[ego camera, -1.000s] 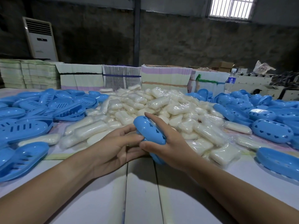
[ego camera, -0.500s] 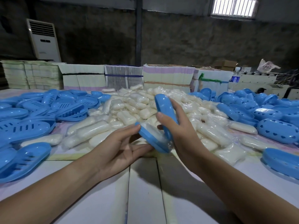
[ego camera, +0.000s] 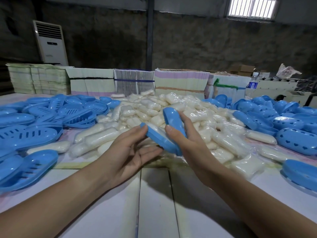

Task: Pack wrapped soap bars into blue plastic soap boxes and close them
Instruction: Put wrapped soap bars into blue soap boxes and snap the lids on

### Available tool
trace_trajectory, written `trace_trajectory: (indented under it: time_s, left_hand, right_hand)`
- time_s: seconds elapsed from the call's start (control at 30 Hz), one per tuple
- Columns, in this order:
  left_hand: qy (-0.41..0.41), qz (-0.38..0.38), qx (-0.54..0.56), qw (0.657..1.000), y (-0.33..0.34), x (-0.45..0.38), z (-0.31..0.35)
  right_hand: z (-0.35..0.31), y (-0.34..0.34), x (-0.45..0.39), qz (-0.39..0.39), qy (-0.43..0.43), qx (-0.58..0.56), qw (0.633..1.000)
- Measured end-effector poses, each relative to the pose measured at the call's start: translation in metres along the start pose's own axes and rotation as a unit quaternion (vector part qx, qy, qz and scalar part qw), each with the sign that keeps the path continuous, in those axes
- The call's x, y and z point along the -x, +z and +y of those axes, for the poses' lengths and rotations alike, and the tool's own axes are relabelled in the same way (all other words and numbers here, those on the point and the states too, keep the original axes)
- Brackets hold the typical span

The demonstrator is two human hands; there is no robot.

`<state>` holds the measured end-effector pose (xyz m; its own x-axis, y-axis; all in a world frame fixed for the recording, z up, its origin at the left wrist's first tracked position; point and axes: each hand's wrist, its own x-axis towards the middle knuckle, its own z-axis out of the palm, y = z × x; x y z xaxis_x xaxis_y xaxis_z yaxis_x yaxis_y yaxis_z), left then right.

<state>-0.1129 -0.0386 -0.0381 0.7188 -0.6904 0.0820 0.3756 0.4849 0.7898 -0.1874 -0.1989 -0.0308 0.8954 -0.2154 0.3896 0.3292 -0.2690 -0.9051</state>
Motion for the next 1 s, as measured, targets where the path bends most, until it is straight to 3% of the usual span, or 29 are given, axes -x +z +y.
trace_trajectory:
  time_s: [0.23,0.5,0.87,1.0]
  left_hand:
    - [0.003,-0.02,-0.096,0.995,0.0,0.002,-0.006]
    - [0.014,-0.057,-0.081,0.995,0.004,0.005,-0.007]
    - [0.031,-0.019,-0.064,0.997,0.004,0.003,-0.005]
    - [0.04,-0.03,-0.139,0.989,0.0,0.005,-0.004]
  right_hand:
    - [0.004,0.006,0.002,-0.045,0.02,0.068,0.996]
    - [0.005,0.007,0.001,-0.039,0.001,0.09,0.995]
    - [0.003,0.0,-0.001,-0.072,-0.011,0.179,0.981]
    - [0.001,-0.004,0.001,-0.051,-0.054,0.276,0.958]
